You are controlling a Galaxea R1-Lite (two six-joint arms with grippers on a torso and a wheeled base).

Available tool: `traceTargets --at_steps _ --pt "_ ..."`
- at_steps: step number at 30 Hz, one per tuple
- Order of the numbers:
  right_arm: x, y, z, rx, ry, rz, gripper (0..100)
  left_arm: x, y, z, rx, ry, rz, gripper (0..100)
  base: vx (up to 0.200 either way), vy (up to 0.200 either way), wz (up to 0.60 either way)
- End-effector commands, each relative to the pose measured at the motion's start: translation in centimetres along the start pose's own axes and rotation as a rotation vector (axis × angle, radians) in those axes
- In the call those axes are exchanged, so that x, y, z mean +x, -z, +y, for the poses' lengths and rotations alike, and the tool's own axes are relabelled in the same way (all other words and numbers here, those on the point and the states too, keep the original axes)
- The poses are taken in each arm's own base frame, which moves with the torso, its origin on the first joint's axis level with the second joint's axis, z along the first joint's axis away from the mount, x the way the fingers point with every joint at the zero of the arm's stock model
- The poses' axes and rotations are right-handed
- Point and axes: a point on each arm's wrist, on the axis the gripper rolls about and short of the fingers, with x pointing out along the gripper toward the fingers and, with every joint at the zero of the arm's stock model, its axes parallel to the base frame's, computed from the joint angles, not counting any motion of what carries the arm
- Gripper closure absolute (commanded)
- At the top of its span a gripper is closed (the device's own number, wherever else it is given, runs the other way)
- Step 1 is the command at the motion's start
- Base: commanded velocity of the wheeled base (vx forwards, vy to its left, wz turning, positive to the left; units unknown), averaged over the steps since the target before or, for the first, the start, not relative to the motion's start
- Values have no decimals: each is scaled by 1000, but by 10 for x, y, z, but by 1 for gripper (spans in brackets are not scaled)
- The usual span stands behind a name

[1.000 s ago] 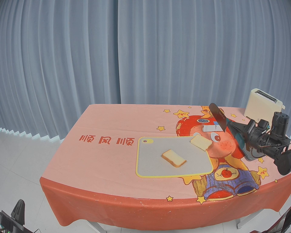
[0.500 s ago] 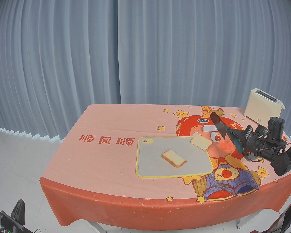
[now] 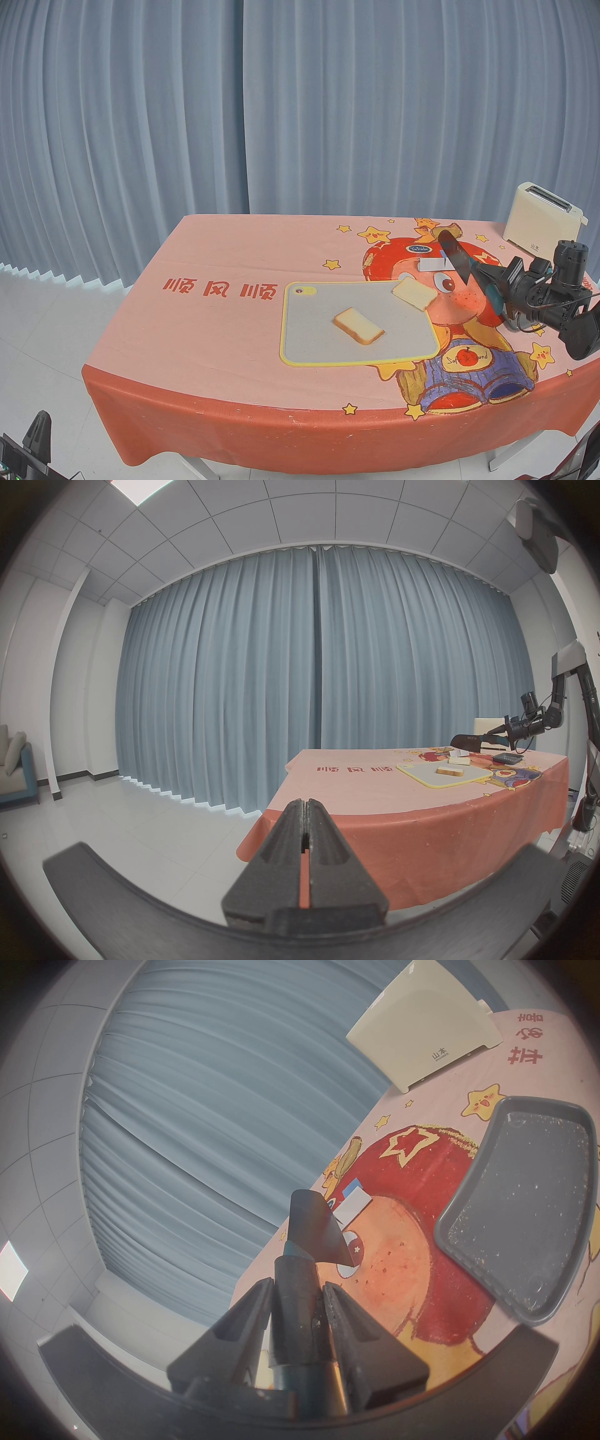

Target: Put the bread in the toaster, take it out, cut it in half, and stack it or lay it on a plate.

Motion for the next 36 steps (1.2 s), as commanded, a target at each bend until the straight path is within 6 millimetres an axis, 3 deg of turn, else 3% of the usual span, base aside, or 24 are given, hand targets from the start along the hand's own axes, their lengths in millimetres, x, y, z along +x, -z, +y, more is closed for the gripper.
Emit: traceTargets --at_steps 1,36 --pt "1 0 0 1 0 3 100 1 5 0 0 -1 19 100 0 0 0" --pt "2 5 -1 1 3 21 100 1 5 0 0 -1 19 100 0 0 0"
